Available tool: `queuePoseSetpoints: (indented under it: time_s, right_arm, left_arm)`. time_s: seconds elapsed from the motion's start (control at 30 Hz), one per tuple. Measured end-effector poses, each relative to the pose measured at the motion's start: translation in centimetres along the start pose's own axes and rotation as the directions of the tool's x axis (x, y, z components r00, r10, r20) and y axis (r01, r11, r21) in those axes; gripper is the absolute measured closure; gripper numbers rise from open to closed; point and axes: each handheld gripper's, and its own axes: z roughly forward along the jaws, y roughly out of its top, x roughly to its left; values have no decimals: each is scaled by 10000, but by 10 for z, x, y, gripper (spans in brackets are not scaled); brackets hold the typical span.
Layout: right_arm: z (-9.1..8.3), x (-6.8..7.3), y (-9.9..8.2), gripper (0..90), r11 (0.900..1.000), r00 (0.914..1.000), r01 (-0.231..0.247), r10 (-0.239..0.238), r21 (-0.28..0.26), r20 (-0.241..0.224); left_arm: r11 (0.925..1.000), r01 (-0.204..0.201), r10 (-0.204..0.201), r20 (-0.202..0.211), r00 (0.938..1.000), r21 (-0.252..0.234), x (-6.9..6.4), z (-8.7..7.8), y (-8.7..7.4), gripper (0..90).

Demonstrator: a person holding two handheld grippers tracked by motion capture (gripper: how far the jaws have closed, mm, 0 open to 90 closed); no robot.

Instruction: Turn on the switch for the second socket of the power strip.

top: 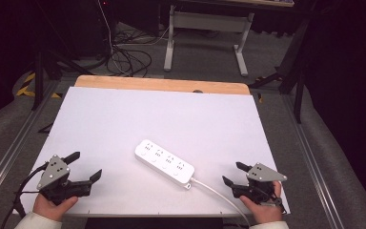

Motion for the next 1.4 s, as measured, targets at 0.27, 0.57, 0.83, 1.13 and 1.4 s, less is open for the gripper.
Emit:
queuePoseSetpoints:
  time_s: [0.27,0.57,0.83,1.13,1.4]
  right_arm:
    - [0,0,1,284,10000,9999,81,-81,-31,136]
    - [-3,1,2,313,9991,9980,426,-423,-59,461]
    - [-4,2,8,399,9983,9976,587,-585,-62,377]
    - [-8,3,31,405,9989,9989,460,-460,-10,34]
    - [2,11,56,429,9974,9969,716,-712,106,-343]
  left_arm:
    - [9996,-133,125,-359,9993,-235,-1,-3,0,87]
    - [9995,197,-215,-746,9970,-259,1,-7,1,78]
    - [9994,-48,19,-829,9966,-343,-1,-8,2,82]
    - [9996,-88,59,-1017,9948,-276,-1,-8,2,83]
    - [9997,-146,122,-1129,9935,-206,-1,-8,2,85]
